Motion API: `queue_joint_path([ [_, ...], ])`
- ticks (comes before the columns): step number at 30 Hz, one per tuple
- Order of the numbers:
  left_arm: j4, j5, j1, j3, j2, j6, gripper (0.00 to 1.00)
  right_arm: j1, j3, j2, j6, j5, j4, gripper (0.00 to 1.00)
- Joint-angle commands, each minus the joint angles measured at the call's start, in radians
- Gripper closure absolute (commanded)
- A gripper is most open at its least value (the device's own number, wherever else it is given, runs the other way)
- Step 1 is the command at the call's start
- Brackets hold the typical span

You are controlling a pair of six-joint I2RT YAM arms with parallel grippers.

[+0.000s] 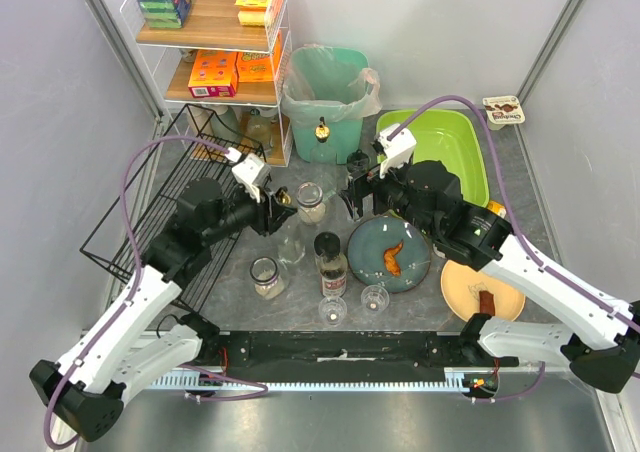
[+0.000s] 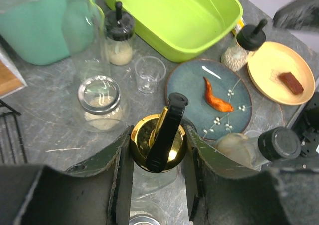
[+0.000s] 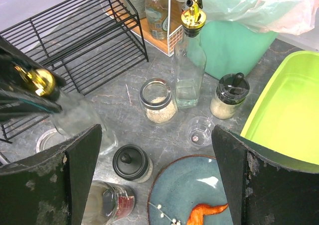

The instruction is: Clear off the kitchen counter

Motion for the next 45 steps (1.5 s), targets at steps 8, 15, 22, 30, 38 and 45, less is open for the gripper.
queue_joint_path([
  [8,-0.046,-0.364,-0.003,0.343,0.026,-0.042,0.98,-0.005,0.051,0.004,-0.018,0.04,-0.003,0.02],
  [15,-0.243,-0.538,0.002,0.71,0.218,-0.054,0.98,-0.003,0.074,0.008,-0.007,0.06,-0.003,0.02],
  [22,-0.398,-0.654,0.055,1.072,0.423,-0.053,0.98,-0.003,0.092,0.017,-0.016,0.064,-0.006,0.02],
  [30,-0.43,-0.779,0.239,1.223,0.48,-0.117,0.98,-0.005,0.102,0.044,-0.051,0.077,-0.004,0.02],
  [38,-0.454,-0.777,0.439,1.299,0.508,-0.157,0.98,-0.005,0.131,0.097,-0.084,0.071,-0.004,0.02],
  [45,-0.496,-0.845,0.529,1.299,0.482,-0.156,0.98,-0.008,0.157,0.137,-0.088,0.058,-0.001,0.02],
])
